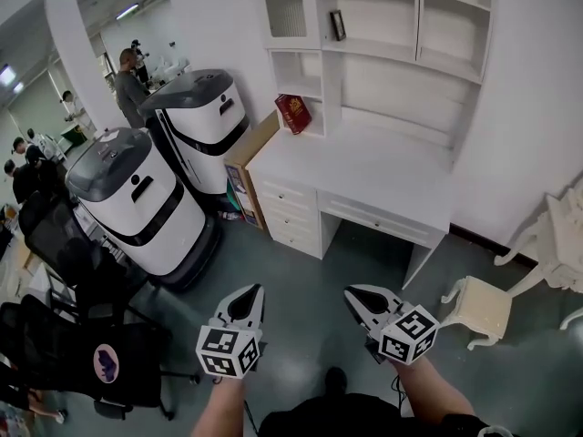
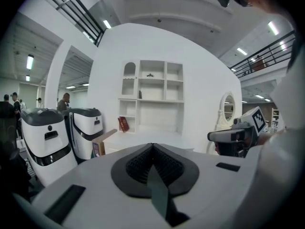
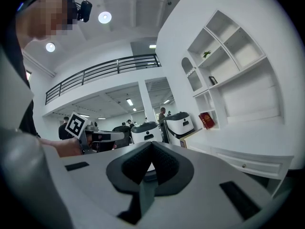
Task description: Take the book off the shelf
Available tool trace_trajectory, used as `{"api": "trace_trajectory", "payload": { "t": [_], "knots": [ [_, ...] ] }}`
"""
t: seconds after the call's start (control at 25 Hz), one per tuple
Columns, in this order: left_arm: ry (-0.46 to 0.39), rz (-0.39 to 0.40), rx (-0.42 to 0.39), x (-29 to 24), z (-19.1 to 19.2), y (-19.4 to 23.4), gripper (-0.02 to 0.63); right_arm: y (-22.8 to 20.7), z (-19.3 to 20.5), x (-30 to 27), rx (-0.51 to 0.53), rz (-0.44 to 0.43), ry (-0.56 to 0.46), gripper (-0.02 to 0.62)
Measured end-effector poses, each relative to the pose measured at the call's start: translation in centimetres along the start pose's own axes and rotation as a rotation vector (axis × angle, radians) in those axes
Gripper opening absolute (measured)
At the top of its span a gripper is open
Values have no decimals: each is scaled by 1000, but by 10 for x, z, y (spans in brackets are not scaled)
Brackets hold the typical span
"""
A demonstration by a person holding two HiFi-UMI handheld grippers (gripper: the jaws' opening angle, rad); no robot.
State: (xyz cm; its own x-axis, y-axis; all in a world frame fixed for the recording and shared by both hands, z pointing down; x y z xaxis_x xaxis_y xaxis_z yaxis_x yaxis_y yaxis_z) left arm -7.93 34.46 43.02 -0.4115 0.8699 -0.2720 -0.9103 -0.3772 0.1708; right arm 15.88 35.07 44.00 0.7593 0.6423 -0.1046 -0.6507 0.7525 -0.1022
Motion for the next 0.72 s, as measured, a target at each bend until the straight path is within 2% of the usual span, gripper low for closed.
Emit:
{"api": "trace_trajectory", "payload": {
  "t": [0.08, 0.28, 0.48, 0.72],
  "knots": [
    [-7, -25, 21, -14, -8, 1, 10, -17, -4, -3, -7, -12, -2, 14],
    [2, -21, 22, -43, -18, -3, 9, -49, -8, -11, -15, -25, -9, 14],
    [9, -7, 6, -63, -26, 1, 10, -63, -4, -22, -34, -30, -4, 14],
    [-11, -1, 7, -97, -40, 24, 9, -80, -8, -52, -16, -44, 12, 14]
  ]
}}
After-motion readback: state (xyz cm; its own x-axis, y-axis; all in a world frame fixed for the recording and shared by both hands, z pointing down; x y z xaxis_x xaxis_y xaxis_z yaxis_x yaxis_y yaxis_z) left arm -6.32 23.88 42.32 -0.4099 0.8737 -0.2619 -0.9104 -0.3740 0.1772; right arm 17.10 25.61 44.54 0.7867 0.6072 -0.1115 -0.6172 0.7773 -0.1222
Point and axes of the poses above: the fingertips, and each gripper's own axes: x backward along the fingers, y to its left, z out of its underside, the point moved 5 cm from there along x, backward along the fingers, and after that the axes turned 8 degrees about x, right-handed, at the moved point
